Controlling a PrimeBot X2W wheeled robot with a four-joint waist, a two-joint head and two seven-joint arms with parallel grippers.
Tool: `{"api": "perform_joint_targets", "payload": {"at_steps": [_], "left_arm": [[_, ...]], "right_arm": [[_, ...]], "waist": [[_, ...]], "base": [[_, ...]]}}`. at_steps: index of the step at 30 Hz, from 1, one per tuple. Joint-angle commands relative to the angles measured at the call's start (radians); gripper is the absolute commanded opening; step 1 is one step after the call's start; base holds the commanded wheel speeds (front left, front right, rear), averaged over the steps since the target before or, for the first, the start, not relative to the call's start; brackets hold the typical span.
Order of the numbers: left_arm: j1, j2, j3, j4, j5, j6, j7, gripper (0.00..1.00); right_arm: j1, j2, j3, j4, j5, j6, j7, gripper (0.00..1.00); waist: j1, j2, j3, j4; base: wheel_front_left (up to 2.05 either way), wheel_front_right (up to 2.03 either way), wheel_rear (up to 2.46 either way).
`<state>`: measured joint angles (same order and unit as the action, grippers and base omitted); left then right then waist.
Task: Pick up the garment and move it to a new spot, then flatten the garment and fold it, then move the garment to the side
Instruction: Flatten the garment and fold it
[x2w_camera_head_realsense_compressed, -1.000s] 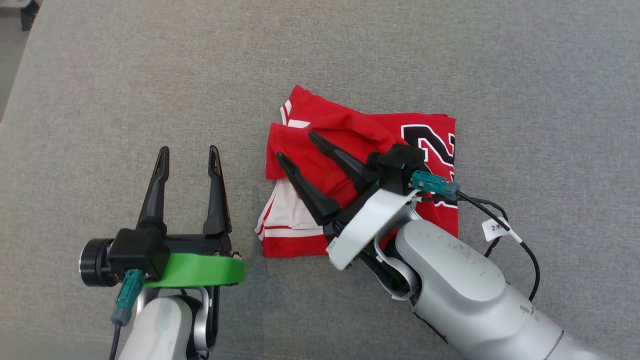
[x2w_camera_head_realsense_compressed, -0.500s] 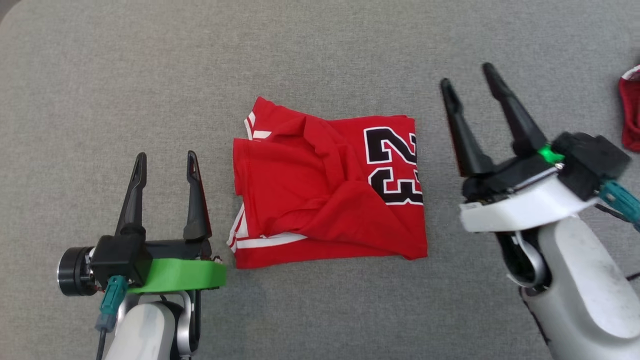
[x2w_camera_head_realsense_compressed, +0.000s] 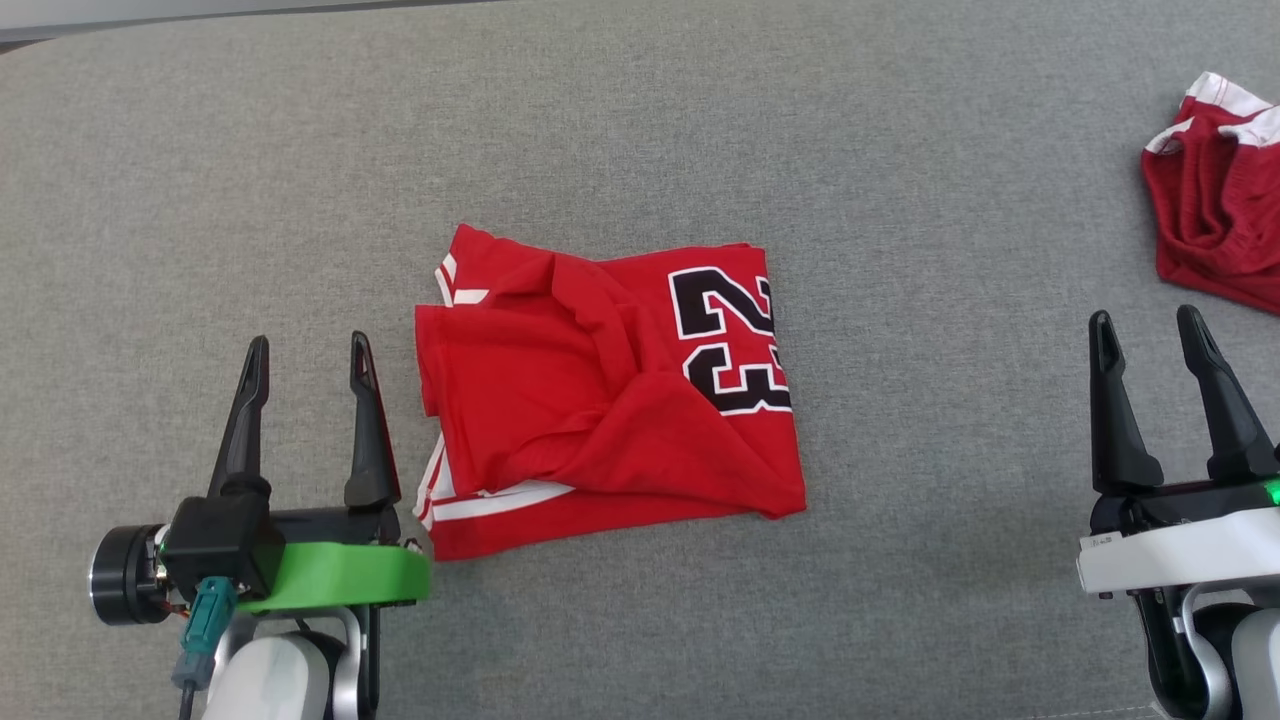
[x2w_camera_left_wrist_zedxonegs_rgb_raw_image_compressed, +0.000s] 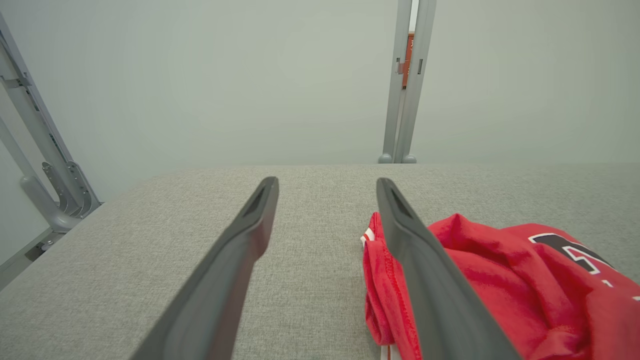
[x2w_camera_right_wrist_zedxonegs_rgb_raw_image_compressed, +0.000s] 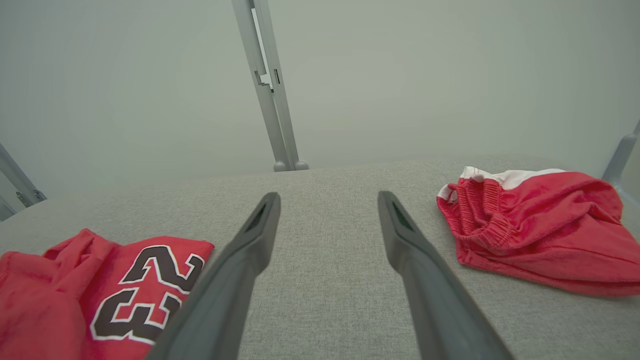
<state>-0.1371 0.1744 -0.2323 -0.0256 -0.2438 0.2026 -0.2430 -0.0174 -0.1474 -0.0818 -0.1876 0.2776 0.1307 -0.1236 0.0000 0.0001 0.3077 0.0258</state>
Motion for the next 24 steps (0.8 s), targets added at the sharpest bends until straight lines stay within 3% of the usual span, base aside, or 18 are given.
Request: {"api": "perform_joint_targets", "payload": {"at_steps": [1, 15, 20, 24], "left_arm": [[0.016, 0.010, 0.003, -0.003, 0.000, 0.006, 0.003, 1.00], [0.008, 0.021, -0.008, -0.016, -0.001, 0.010, 0.008, 1.00], [-0.007, 0.021, -0.011, -0.019, -0.001, 0.012, 0.010, 1.00], [-0.027, 0.013, -0.022, -0.020, 0.000, 0.007, 0.009, 1.00]], "right_arm": [[0.014, 0.002, -0.003, -0.010, -0.008, 0.000, 0.005, 1.00], [0.018, 0.013, 0.004, -0.028, -0.011, 0.000, 0.029, 1.00], [-0.042, -0.015, 0.095, -0.024, -0.001, 0.000, 0.064, 1.00], [-0.124, -0.040, 0.226, 0.011, 0.020, 0.000, 0.125, 1.00]], "waist": [[0.0000, -0.0001, -0.004, -0.003], [0.0000, -0.0001, 0.000, -0.005], [0.0000, -0.0001, 0.011, -0.002], [0.0000, -0.0001, 0.030, 0.014]], "base": [[0.00, 0.00, 0.00], [0.00, 0.00, 0.00], [0.00, 0.00, 0.00], [0.00, 0.00, 0.00]]}}
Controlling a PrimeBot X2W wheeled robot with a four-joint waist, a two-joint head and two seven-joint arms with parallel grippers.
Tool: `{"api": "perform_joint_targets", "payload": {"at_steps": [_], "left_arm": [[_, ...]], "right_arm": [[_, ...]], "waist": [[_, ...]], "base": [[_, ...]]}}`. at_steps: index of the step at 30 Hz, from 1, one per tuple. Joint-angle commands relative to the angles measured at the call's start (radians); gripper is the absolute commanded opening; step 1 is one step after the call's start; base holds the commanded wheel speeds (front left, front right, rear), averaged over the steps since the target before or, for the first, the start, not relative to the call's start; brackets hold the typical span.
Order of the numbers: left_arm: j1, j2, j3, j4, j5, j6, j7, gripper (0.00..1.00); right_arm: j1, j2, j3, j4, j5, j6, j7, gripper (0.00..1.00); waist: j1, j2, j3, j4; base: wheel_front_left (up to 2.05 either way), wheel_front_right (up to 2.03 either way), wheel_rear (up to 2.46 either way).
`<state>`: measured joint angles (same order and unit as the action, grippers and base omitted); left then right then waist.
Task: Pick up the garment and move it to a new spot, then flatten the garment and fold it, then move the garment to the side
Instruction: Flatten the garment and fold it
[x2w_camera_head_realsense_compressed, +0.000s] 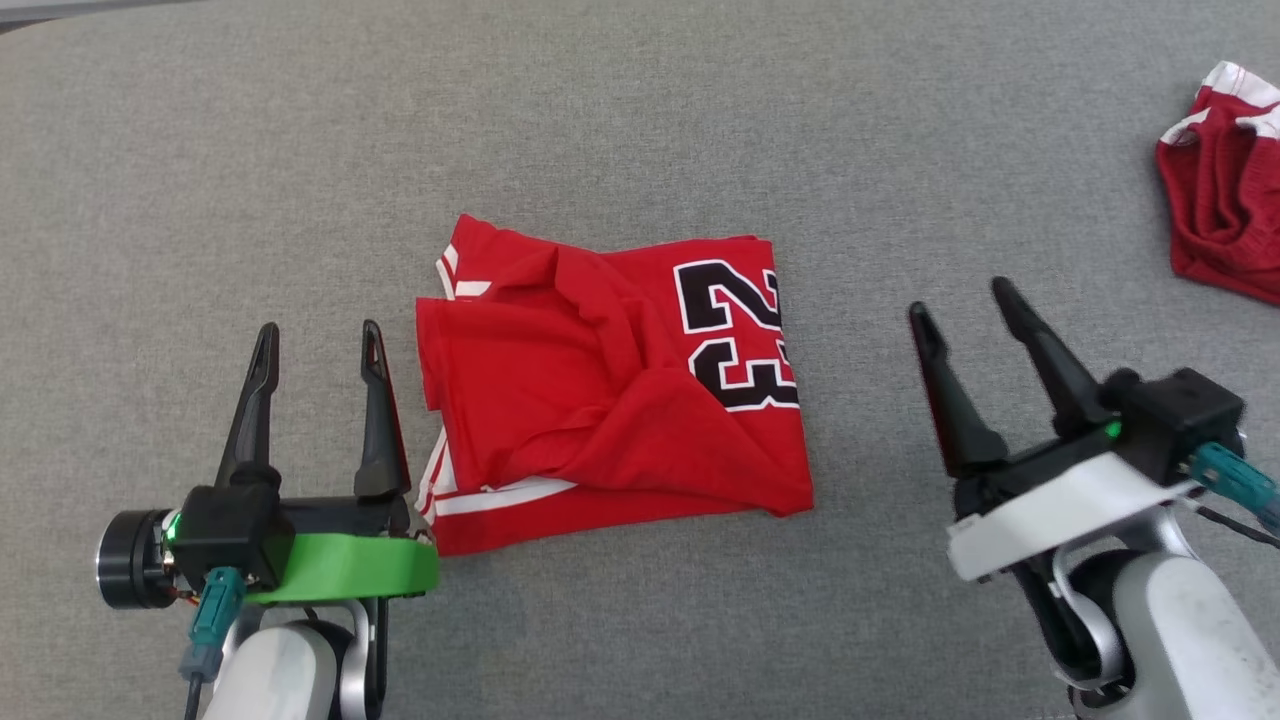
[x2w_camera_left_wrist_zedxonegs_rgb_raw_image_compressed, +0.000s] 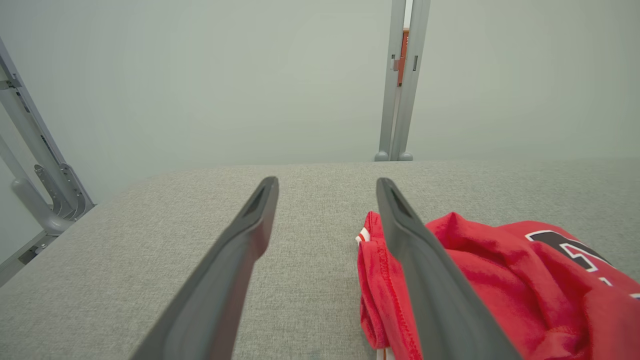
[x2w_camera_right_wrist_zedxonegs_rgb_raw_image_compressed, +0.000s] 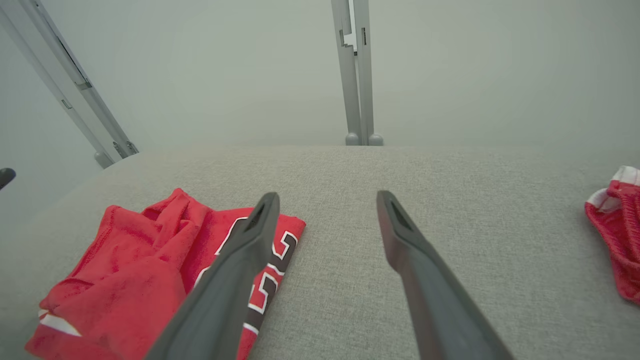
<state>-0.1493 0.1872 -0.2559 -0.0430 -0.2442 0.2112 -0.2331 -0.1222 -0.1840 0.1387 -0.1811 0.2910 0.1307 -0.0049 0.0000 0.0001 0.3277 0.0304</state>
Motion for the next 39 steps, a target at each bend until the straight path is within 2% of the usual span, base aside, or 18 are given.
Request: {"api": "perform_joint_targets", "payload": {"at_steps": [1, 7, 11, 18, 20, 21, 22, 23, 33, 39], "left_arm": [[-0.022, -0.002, -0.001, -0.001, 0.000, -0.004, -0.002, 1.00], [-0.065, -0.029, -0.021, 0.021, -0.006, -0.017, -0.015, 1.00], [-0.085, -0.045, -0.026, 0.041, -0.008, -0.025, -0.025, 1.00], [-0.102, -0.066, -0.028, 0.063, -0.007, -0.036, -0.032, 1.00], [-0.105, -0.070, -0.026, 0.067, -0.005, -0.040, -0.033, 1.00], [-0.108, -0.071, -0.025, 0.068, -0.005, -0.042, -0.031, 1.00], [-0.111, -0.074, -0.024, 0.067, -0.003, -0.043, -0.032, 1.00], [-0.113, -0.076, -0.022, 0.065, -0.002, -0.044, -0.032, 1.00], [-0.115, -0.096, -0.004, 0.064, 0.018, -0.065, -0.032, 1.00], [-0.121, -0.104, 0.001, 0.070, 0.030, -0.079, -0.032, 1.00]], "right_arm": [[-0.045, -0.012, 0.050, 0.021, 0.009, 0.000, 0.033, 1.00], [-0.214, -0.045, 0.274, 0.108, 0.041, 0.000, 0.132, 1.00], [-0.312, -0.063, 0.387, 0.171, 0.063, 0.000, 0.189, 1.00], [-0.433, -0.073, 0.461, 0.283, 0.104, 0.000, 0.249, 1.00], [-0.459, -0.075, 0.472, 0.313, 0.111, 0.000, 0.270, 0.87], [-0.469, -0.073, 0.479, 0.321, 0.119, 0.000, 0.274, 0.75], [-0.482, -0.073, 0.486, 0.331, 0.121, 0.000, 0.279, 0.34], [-0.489, -0.073, 0.492, 0.341, 0.127, 0.000, 0.287, 0.00], [-0.563, -0.059, 0.535, 0.347, 0.168, 0.000, 0.249, 0.00], [-0.614, -0.002, 0.547, 0.374, 0.200, 0.000, 0.224, 0.00]], "waist": [[0.0000, -0.0001, 0.017, 0.018], [0.0000, -0.0001, 0.052, 0.076], [0.0000, -0.0001, 0.065, 0.108], [0.0000, -0.0001, 0.076, 0.135], [0.0000, -0.0001, 0.080, 0.138], [0.0000, -0.0001, 0.081, 0.139], [0.0000, -0.0001, 0.083, 0.140], [0.0000, -0.0001, 0.084, 0.141], [0.0000, -0.0001, 0.088, 0.144], [0.0000, -0.0001, 0.091, 0.147]], "base": [[0.00, 0.00, 0.00], [0.00, 0.00, 0.00], [0.00, 0.00, 0.00], [0.00, 0.00, 0.00], [0.00, 0.00, 0.00], [0.00, 0.00, 0.00], [0.00, 0.00, 0.00], [0.00, 0.00, 0.00], [0.00, 0.00, 0.00], [0.00, 0.00, 0.00]]}}
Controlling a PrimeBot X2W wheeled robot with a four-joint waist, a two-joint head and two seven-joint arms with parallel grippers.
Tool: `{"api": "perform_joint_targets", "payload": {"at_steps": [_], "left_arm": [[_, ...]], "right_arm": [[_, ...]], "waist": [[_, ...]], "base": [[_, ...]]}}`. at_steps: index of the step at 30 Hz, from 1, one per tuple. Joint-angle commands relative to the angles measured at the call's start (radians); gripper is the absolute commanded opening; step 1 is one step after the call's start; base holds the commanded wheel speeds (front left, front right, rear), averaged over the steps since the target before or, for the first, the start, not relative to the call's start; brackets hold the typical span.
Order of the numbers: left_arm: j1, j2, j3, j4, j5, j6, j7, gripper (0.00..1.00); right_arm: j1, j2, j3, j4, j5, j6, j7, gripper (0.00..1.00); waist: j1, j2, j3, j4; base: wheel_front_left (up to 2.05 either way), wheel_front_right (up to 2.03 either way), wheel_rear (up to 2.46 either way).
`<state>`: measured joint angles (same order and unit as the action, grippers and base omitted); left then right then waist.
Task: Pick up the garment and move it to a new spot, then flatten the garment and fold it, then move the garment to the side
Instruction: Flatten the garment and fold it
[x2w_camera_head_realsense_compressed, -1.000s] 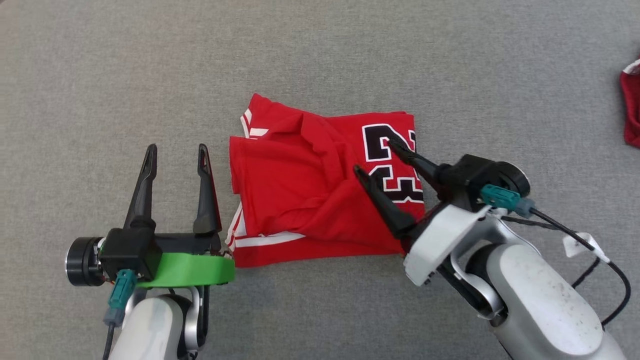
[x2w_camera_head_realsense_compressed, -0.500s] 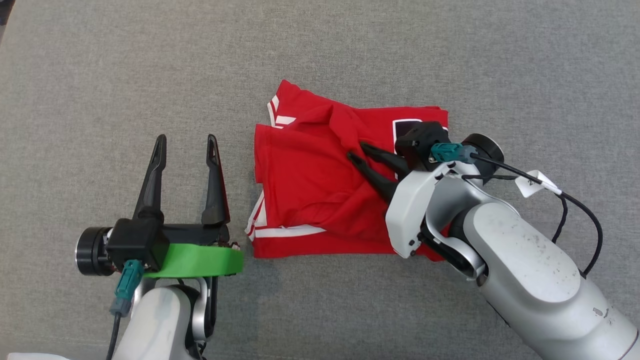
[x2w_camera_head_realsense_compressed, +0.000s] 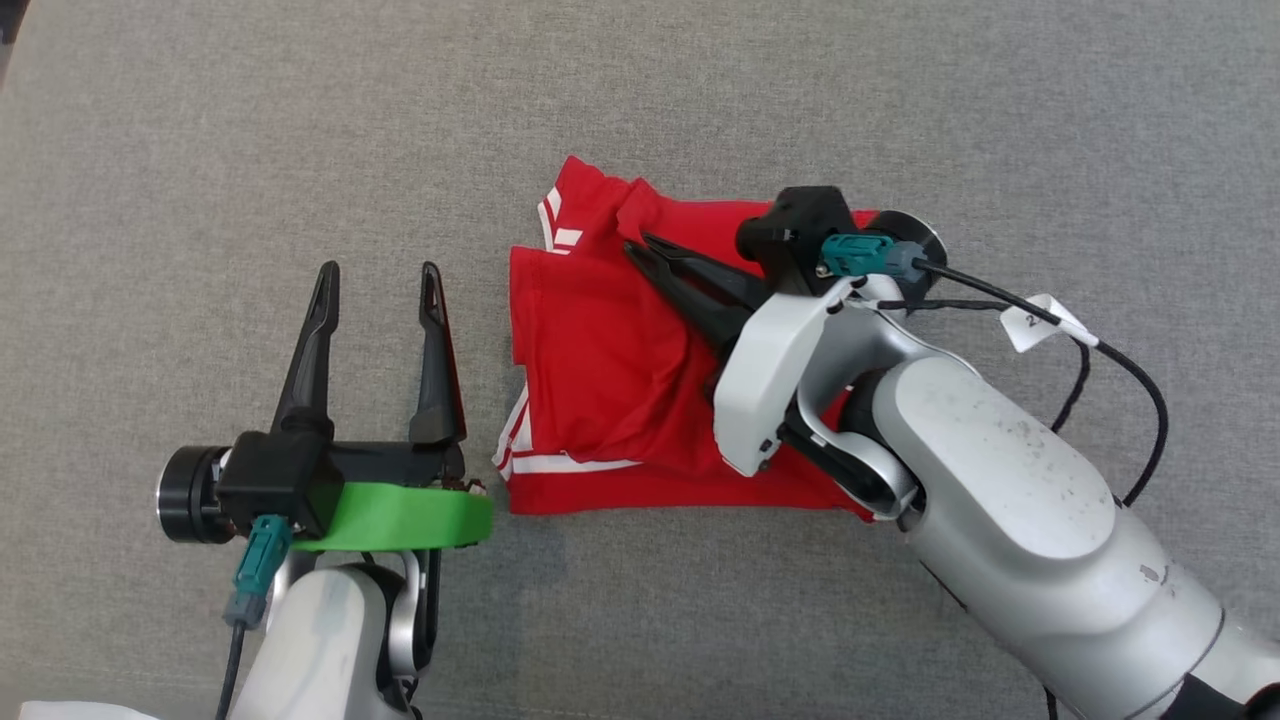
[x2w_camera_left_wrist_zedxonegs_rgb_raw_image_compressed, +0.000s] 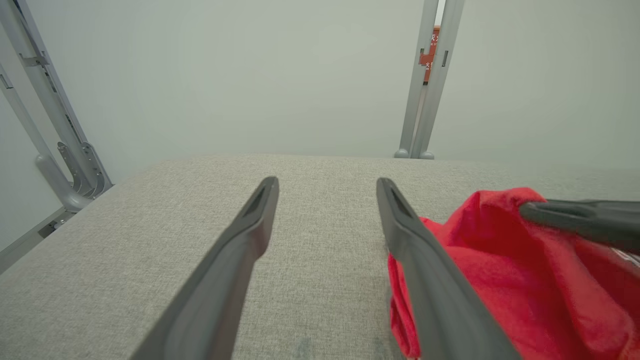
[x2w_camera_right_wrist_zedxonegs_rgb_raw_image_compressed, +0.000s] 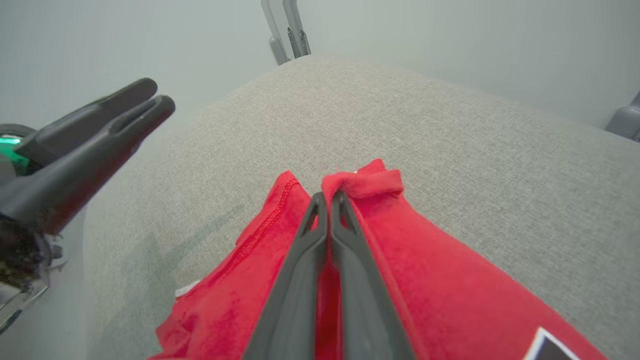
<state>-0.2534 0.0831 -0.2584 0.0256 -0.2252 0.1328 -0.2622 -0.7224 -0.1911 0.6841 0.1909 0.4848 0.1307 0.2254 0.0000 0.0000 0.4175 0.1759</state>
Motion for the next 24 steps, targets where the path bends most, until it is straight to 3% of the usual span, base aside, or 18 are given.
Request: {"api": "perform_joint_targets", "payload": {"at_steps": [1, 13, 15, 16, 20, 24], "left_arm": [[-0.018, -0.003, 0.001, 0.002, 0.012, -0.003, -0.003, 1.00], [-0.026, -0.022, -0.017, 0.018, 0.014, -0.019, -0.003, 1.00], [-0.028, -0.024, -0.017, 0.020, 0.013, -0.018, -0.003, 1.00], [-0.029, -0.024, -0.017, 0.020, 0.013, -0.019, -0.003, 1.00], [-0.029, -0.026, -0.011, 0.022, 0.014, -0.021, -0.003, 1.00], [-0.019, -0.028, 0.000, 0.018, 0.019, -0.019, -0.003, 1.00]], "right_arm": [[-0.023, 0.019, 0.005, 0.016, 0.013, 0.000, -0.010, 0.00], [-0.115, 0.112, 0.053, 0.200, 0.096, 0.000, -0.098, 0.00], [-0.124, 0.118, 0.065, 0.223, 0.117, 0.000, -0.118, 0.59], [-0.131, 0.120, 0.071, 0.229, 0.118, 0.000, -0.135, 1.00], [-0.145, 0.119, 0.089, 0.242, 0.130, 0.000, -0.219, 1.00], [-0.142, 0.079, 0.090, 0.211, 0.115, 0.000, -0.307, 1.00]], "waist": [[0.0000, 0.0000, 0.002, 0.004], [0.0000, 0.0000, 0.014, 0.041], [0.0000, 0.0000, 0.016, 0.042], [0.0000, 0.0000, 0.016, 0.042], [0.0000, 0.0000, 0.017, 0.039], [0.0000, 0.0000, 0.011, 0.026]], "base": [[0.00, 0.00, 0.00], [0.00, 0.00, 0.00], [0.00, 0.00, 0.00], [0.00, 0.00, 0.00], [0.00, 0.00, 0.00], [0.00, 0.00, 0.00]]}}
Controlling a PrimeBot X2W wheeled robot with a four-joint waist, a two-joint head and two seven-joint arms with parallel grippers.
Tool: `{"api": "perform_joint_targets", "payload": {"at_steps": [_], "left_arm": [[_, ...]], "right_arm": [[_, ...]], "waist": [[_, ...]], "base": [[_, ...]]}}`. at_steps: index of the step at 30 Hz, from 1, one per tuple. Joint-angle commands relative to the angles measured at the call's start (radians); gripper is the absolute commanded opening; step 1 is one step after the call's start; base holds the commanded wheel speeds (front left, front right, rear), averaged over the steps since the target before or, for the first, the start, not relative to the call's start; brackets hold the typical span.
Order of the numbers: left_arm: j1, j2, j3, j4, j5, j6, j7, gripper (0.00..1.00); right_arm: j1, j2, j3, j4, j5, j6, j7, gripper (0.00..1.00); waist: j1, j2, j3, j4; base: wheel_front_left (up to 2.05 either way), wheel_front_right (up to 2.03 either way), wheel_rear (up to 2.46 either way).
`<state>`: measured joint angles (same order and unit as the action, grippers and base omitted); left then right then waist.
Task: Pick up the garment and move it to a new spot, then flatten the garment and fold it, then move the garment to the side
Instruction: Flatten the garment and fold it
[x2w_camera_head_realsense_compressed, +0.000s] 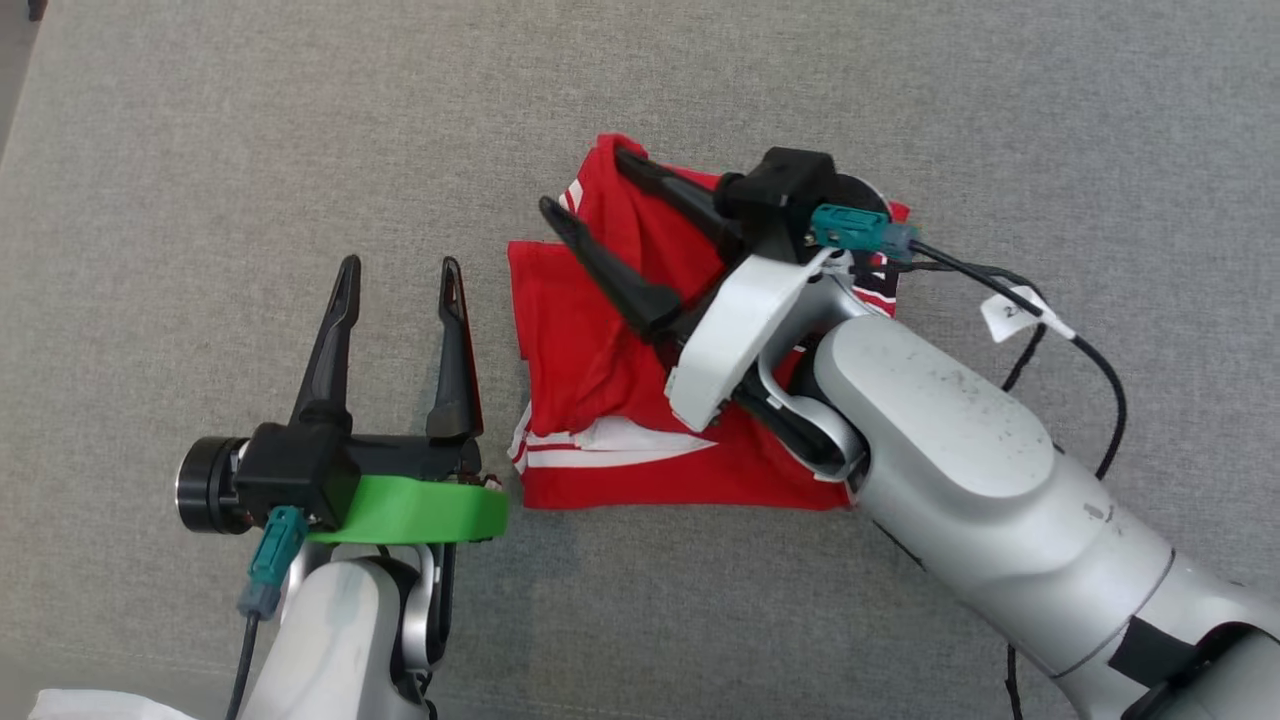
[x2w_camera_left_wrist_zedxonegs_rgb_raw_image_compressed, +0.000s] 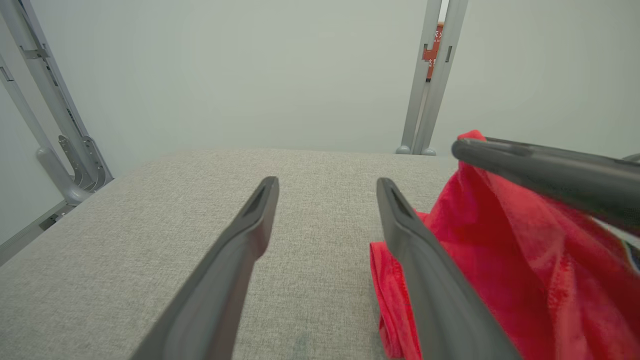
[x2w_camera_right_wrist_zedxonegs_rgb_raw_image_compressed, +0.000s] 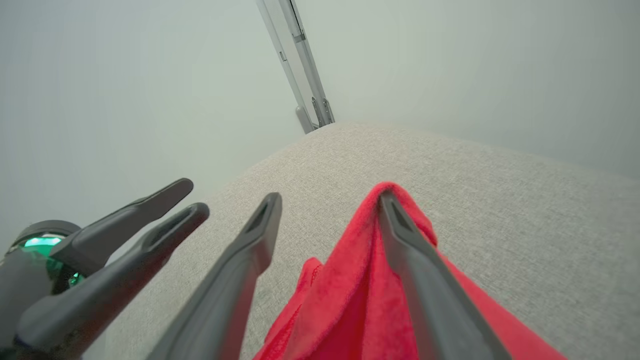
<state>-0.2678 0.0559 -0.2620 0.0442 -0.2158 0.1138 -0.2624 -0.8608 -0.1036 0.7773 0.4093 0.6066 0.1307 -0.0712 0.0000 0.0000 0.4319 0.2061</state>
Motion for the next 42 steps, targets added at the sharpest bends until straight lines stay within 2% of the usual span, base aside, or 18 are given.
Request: {"api": "perform_joint_targets", "payload": {"at_steps": [1, 11, 15, 18, 25, 30, 34, 42], "left_arm": [[-0.001, 0.000, 0.008, -0.001, 0.011, 0.001, -0.003, 1.00], [0.020, 0.012, 0.043, -0.001, 0.027, -0.009, -0.002, 1.00], [0.021, 0.014, 0.054, -0.002, 0.033, -0.011, -0.002, 1.00], [0.036, 0.019, 0.061, -0.006, 0.038, -0.007, -0.002, 1.00], [0.071, 0.047, 0.083, -0.022, 0.043, 0.007, -0.002, 1.00], [0.096, 0.066, 0.093, -0.035, 0.043, 0.016, 0.010, 1.00], [0.124, 0.081, 0.098, -0.052, 0.046, 0.026, 0.024, 1.00], [0.206, 0.116, 0.096, -0.058, 0.049, 0.026, 0.051, 1.00]], "right_arm": [[0.005, -0.018, -0.011, -0.022, -0.007, 0.000, -0.030, 1.00], [0.111, -0.135, -0.049, -0.163, -0.008, 0.000, -0.008, 1.00], [0.171, -0.160, -0.134, -0.235, -0.068, 0.000, -0.052, 1.00], [0.252, -0.184, -0.249, -0.299, -0.130, 0.000, -0.085, 1.00], [0.495, -0.184, -0.528, -0.459, -0.241, 0.000, -0.108, 1.00], [0.665, -0.154, -0.692, -0.552, -0.298, 0.000, -0.089, 1.00], [0.766, -0.119, -0.755, -0.602, -0.327, 0.000, -0.065, 1.00], [0.893, -0.071, -0.765, -0.650, -0.357, 0.000, -0.027, 1.00]], "waist": [[0.0000, 0.0000, -0.005, -0.010], [0.0000, 0.0000, -0.022, -0.070], [0.0000, 0.0000, -0.033, -0.084], [0.0000, 0.0000, -0.047, -0.099], [0.0000, 0.0000, -0.076, -0.141], [0.0000, 0.0000, -0.099, -0.163], [0.0000, 0.0000, -0.131, -0.177], [0.0000, 0.0000, -0.236, -0.209]], "base": [[0.00, 0.00, 0.00], [0.00, 0.00, 0.00], [0.00, 0.00, 0.00], [0.00, 0.00, 0.00], [0.00, 0.00, 0.00], [0.00, 0.00, 0.00], [0.00, 0.00, 0.00], [0.00, 0.00, 0.00]]}}
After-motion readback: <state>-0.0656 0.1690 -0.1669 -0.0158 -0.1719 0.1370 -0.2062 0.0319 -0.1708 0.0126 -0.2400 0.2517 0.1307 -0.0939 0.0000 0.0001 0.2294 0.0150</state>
